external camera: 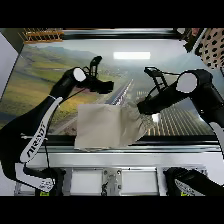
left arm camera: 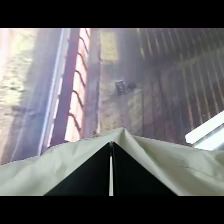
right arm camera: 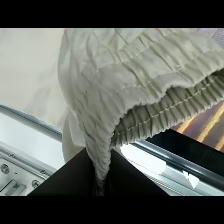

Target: Fold the clothes and pants, and hang the long-sleeved shirts on hangers.

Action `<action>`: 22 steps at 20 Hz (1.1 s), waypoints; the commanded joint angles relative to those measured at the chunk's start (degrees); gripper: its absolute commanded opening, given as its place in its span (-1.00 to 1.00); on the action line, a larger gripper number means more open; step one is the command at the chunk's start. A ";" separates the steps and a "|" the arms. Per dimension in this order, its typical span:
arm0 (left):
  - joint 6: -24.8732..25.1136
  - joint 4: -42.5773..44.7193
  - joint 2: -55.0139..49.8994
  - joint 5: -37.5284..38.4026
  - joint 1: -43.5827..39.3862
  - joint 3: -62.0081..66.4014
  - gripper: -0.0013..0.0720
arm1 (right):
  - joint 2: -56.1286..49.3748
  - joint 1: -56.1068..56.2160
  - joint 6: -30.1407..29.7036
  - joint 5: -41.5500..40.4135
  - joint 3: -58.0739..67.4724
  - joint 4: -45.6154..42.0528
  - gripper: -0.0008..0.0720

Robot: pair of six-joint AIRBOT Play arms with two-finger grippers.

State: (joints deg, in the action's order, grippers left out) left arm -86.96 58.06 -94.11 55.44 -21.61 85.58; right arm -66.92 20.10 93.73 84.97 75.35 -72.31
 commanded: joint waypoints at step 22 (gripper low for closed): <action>5.14 -13.07 -13.97 -8.59 -19.61 -2.64 -0.95 | -0.02 1.46 8.52 5.55 6.51 -8.48 -0.93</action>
State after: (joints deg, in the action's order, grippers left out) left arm -81.93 45.12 -106.76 46.65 -40.82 81.60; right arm -66.92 20.95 101.08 91.24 81.82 -80.93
